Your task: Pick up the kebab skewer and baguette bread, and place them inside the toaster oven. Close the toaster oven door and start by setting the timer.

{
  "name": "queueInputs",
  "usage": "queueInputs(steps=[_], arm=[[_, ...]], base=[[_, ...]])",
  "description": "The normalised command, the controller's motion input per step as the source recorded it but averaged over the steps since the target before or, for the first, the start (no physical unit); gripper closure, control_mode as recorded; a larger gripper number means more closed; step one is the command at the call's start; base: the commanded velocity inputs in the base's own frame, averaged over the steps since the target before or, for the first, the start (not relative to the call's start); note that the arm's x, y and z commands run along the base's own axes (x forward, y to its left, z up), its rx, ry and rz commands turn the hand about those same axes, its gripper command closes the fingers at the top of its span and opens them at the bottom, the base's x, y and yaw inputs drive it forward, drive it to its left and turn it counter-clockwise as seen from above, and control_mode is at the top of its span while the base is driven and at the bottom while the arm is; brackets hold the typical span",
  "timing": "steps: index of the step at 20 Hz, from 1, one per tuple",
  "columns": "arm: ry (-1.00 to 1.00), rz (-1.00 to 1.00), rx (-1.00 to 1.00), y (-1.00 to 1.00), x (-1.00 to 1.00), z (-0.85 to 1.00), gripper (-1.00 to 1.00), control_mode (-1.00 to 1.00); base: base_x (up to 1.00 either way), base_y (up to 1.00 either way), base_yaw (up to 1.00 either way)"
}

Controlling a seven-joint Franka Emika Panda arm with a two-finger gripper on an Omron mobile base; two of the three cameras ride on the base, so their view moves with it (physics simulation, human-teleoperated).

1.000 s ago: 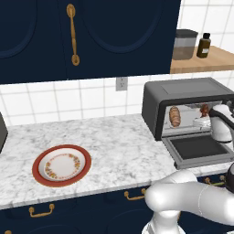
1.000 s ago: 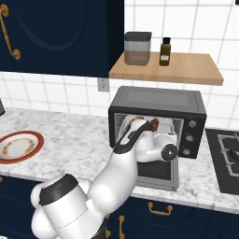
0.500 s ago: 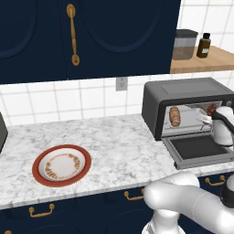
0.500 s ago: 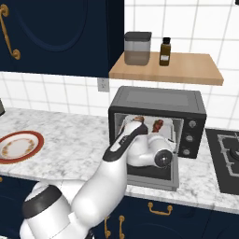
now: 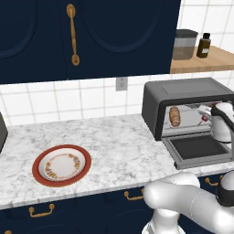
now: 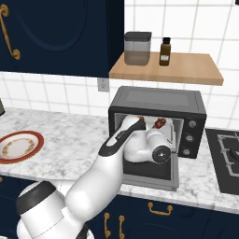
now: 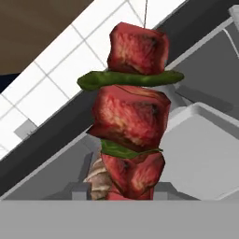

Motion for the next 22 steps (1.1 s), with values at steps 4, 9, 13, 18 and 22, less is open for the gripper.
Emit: queueInputs(steps=[4,9,13,18,22], arm=[[0.0,-0.05,0.25,0.0,-0.03,-0.03,1.0,-1.0],[0.0,-0.03,0.19,0.0,0.16,-0.02,1.0,-1.0],[0.0,0.0,0.12,0.0,0.22,-0.19,1.0,-1.0],[0.0,0.0,0.13,0.0,0.05,-0.31,1.0,-1.0],[-0.01,0.0,0.13,0.0,0.19,-0.01,1.0,-1.0]], base=[[0.0,0.0,0.0],[0.0,0.0,0.0],[0.0,0.0,0.0],[0.0,0.0,0.0],[0.0,0.0,0.0]])
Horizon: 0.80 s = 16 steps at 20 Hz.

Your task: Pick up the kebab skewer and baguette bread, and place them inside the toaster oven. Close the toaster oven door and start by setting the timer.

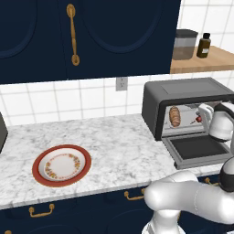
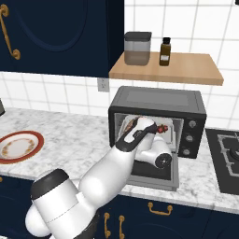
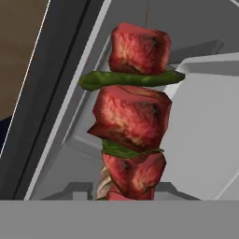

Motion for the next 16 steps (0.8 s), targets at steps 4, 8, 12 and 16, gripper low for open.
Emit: queueInputs(steps=[4,8,12,16], arm=[[0.0,-0.02,0.09,0.0,0.04,0.0,1.0,-1.0],[0.0,-0.04,0.05,0.0,0.03,0.0,1.0,-1.0],[0.0,-0.04,0.02,0.0,0.12,0.0,1.0,-1.0],[0.0,-0.04,0.0,0.0,0.09,0.0,1.0,-1.0]], base=[[0.0,0.0,0.0],[0.0,0.0,0.0],[0.0,0.0,0.0],[0.0,0.0,0.0]])
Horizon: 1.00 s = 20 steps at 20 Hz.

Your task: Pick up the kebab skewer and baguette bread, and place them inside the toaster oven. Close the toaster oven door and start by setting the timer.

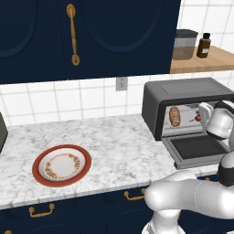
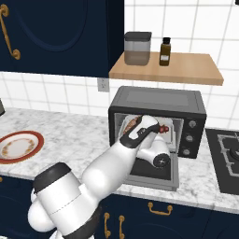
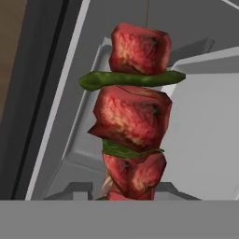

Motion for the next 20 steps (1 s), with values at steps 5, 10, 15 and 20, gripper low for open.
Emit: queueInputs(steps=[5,10,15,20], arm=[[0.0,-0.04,0.0,0.0,0.02,-0.07,1.0,-1.0],[0.0,-0.02,0.0,-0.01,0.0,-0.09,1.0,-1.0],[0.01,-0.01,0.0,-0.04,0.01,0.0,1.0,-1.0],[0.04,0.0,0.02,-0.12,0.0,0.0,1.0,-1.0]], base=[[0.0,0.0,0.0],[0.0,0.0,0.0],[0.0,0.0,0.0],[0.0,0.0,0.0]])
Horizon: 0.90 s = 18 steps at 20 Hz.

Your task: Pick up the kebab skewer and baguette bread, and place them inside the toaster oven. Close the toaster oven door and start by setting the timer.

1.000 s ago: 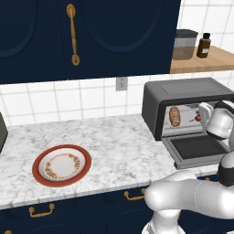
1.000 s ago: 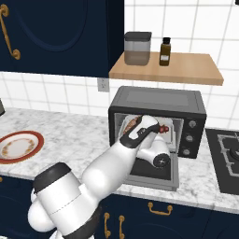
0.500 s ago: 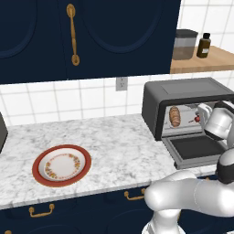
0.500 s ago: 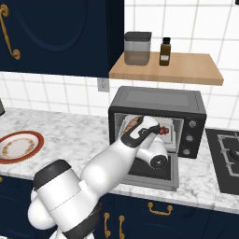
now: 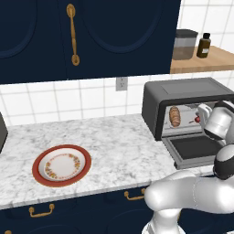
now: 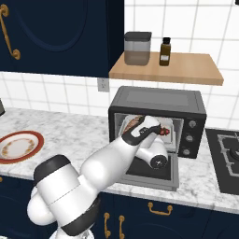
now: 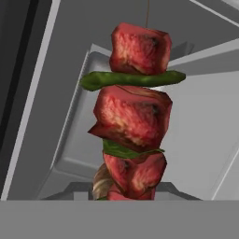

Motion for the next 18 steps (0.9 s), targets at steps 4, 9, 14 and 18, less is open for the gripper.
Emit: queueInputs(steps=[4,9,14,18], arm=[[0.05,0.0,0.02,-0.09,0.0,0.0,1.0,-1.0],[0.0,0.0,0.03,-0.01,0.06,0.0,1.0,-1.0],[0.0,0.0,0.03,0.0,0.06,0.0,-1.0,-1.0],[0.0,0.0,0.03,0.0,0.03,0.0,-1.0,-1.0]], base=[[0.0,0.0,0.0],[0.0,0.0,0.0],[0.0,0.0,0.0],[0.0,0.0,0.0]])
